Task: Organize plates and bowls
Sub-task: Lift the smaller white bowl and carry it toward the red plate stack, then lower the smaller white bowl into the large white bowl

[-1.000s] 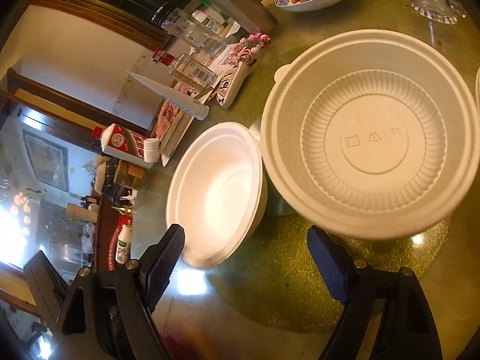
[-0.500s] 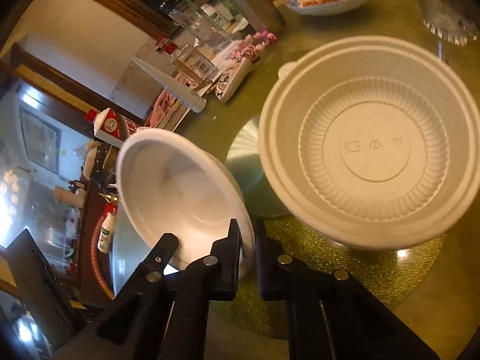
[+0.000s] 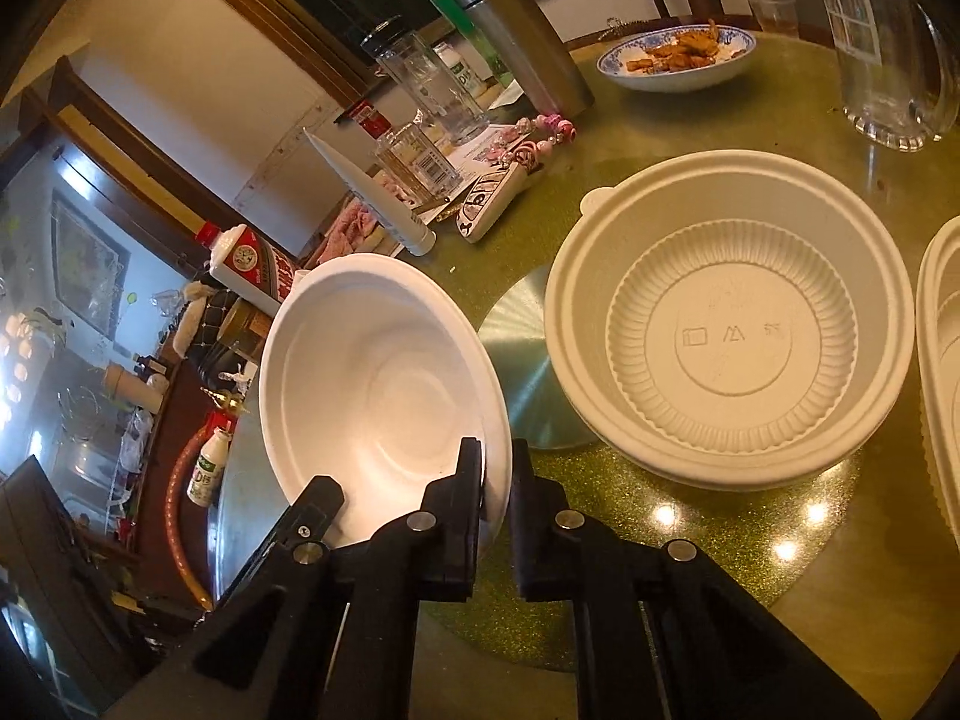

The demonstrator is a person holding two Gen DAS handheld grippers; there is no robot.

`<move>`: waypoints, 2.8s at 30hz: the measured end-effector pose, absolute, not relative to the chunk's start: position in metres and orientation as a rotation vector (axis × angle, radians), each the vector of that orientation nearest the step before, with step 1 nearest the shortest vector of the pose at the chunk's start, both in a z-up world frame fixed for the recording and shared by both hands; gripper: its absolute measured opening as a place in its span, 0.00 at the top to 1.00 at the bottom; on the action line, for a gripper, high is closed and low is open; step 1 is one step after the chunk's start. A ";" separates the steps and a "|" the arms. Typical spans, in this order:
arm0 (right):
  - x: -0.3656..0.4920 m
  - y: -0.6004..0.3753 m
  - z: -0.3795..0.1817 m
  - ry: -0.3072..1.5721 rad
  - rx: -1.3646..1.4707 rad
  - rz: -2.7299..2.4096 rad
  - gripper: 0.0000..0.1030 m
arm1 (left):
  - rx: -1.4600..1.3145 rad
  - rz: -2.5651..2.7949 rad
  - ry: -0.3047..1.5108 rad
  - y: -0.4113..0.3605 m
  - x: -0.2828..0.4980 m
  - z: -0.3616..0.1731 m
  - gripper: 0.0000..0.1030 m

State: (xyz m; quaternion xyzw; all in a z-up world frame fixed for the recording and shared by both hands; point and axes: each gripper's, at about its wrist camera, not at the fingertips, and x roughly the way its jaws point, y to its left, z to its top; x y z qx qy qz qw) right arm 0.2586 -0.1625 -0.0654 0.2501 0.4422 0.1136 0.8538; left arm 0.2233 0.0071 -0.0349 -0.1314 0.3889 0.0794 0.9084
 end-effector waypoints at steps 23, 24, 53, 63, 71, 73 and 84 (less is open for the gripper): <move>0.253 -0.162 -0.050 0.884 0.487 0.247 0.92 | -0.256 0.170 0.737 0.003 0.210 -0.024 0.87; 0.253 -0.162 -0.048 0.879 0.485 0.249 0.92 | -0.253 0.171 0.729 0.002 0.209 -0.022 0.87; 0.195 -0.115 0.003 0.806 0.399 0.449 0.92 | -0.220 0.262 0.661 0.046 0.126 0.028 0.86; 0.149 -0.105 0.013 0.827 0.399 0.484 0.91 | -0.251 0.208 0.661 0.065 0.080 0.034 0.86; 0.115 -0.076 0.022 0.829 0.363 0.528 0.91 | -0.307 0.211 0.656 0.097 0.049 0.037 0.86; 0.110 -0.068 0.022 0.833 0.352 0.538 0.91 | -0.316 0.217 0.656 0.105 0.043 0.036 0.86; 0.092 -0.025 0.019 0.867 0.295 0.586 0.91 | -0.343 0.267 0.667 0.138 0.019 0.028 0.86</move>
